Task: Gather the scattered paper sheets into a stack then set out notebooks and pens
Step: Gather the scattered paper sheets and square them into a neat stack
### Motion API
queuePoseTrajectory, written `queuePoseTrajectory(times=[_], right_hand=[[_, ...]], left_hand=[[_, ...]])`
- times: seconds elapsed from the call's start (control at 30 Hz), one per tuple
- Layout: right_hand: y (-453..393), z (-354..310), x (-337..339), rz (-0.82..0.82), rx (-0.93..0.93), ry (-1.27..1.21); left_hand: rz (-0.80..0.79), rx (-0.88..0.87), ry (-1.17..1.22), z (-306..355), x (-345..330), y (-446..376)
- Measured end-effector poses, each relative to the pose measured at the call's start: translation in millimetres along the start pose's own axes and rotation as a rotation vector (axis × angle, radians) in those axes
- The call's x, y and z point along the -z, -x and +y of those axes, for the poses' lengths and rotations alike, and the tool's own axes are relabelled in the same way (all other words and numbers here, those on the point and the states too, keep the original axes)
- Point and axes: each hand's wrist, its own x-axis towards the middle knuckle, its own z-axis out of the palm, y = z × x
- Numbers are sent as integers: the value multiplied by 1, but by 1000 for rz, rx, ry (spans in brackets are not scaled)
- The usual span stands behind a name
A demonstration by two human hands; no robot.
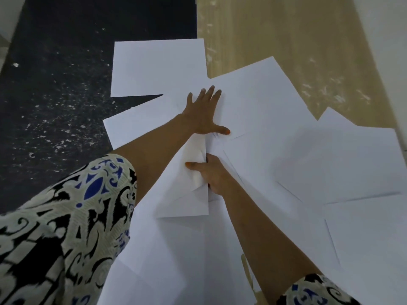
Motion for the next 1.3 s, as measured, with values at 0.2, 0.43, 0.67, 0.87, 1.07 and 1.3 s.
queuePoseTrajectory(times=[0.2, 0.43, 0.67, 0.87, 1.07, 1.3], right_hand=[[1, -1, 1, -5, 11, -9], [6, -6, 0, -12, 4, -28], [14, -11, -3, -6, -2, -35], [20, -15, -7, 23, -12, -67], [19, -16, -14, 132, -28, -87], [18, -14, -15, 170, 1, -20]], left_hand=[[94, 54, -3, 2, -13, 2], [385, 80, 83, 2, 4, 9], [653, 62, 202, -17, 23, 38], [944, 26, 341, -48, 11, 97], [1043, -93, 181, -72, -30, 167], [1190, -10, 218, -77, -36, 205]])
